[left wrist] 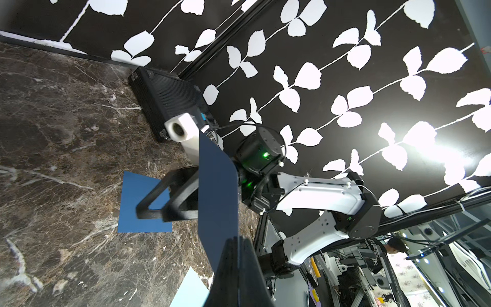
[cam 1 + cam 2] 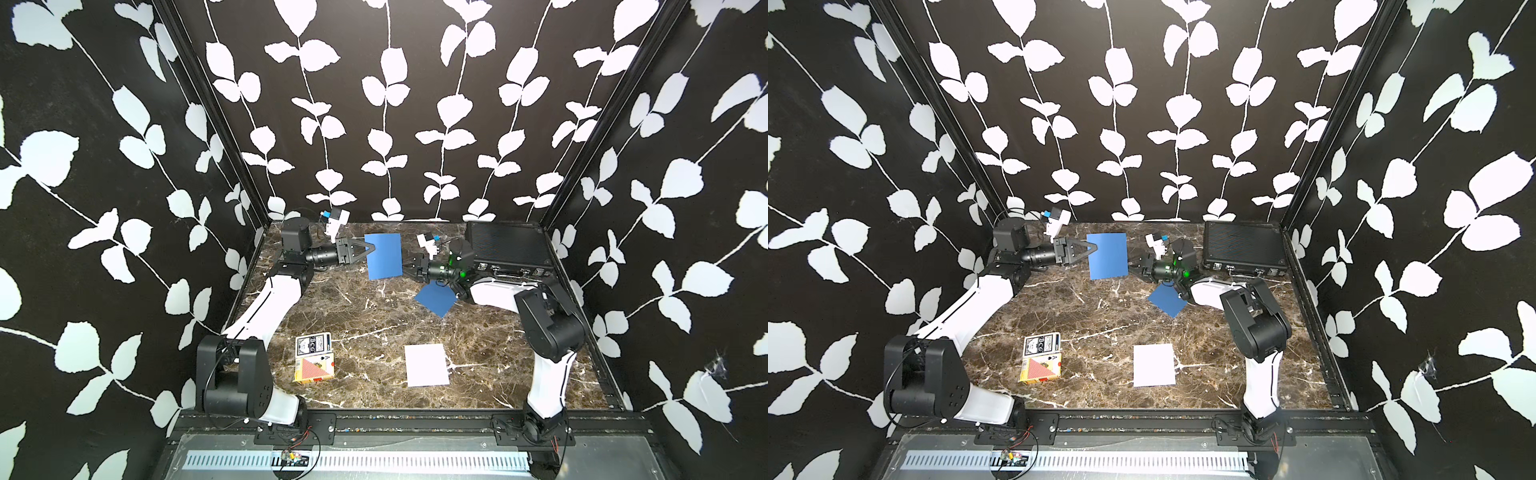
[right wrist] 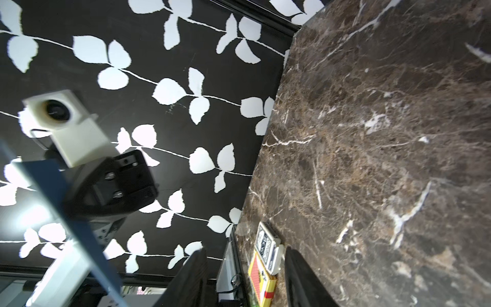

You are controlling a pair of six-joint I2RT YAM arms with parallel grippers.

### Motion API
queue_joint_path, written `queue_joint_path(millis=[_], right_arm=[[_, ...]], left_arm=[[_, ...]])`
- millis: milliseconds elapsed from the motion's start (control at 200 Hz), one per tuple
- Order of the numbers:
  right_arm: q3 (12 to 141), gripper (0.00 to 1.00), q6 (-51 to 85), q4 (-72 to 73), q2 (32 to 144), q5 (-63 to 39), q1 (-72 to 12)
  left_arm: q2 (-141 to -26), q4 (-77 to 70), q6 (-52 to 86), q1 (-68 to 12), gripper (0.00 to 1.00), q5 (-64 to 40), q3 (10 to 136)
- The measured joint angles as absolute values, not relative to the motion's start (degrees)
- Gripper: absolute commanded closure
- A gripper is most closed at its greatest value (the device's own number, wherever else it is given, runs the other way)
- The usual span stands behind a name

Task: Fold the square paper along the opposite sides
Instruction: Fold the paper.

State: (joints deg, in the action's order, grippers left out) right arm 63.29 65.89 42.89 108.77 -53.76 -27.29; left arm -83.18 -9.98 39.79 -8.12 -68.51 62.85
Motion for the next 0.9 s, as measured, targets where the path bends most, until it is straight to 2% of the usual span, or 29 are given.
queue_joint_path(millis=[365, 580, 900], right_arm=[[59.9, 0.48, 66.0, 43.7, 97.8, -53.7, -26.2], [58.9, 0.41, 66.3, 43.7, 96.7, -53.0, -26.9], [59.0, 0.28, 65.7, 42.5, 96.2, -52.5, -33.5]], left_arm=[[-83.2, -8.0, 37.1, -8.2, 1.0, -68.8, 62.8], [-83.2, -7.1, 36.4, -8.2, 1.0, -68.8, 62.4], [-83.2, -6.7, 36.2, -8.4, 1.0, -68.8, 61.7]])
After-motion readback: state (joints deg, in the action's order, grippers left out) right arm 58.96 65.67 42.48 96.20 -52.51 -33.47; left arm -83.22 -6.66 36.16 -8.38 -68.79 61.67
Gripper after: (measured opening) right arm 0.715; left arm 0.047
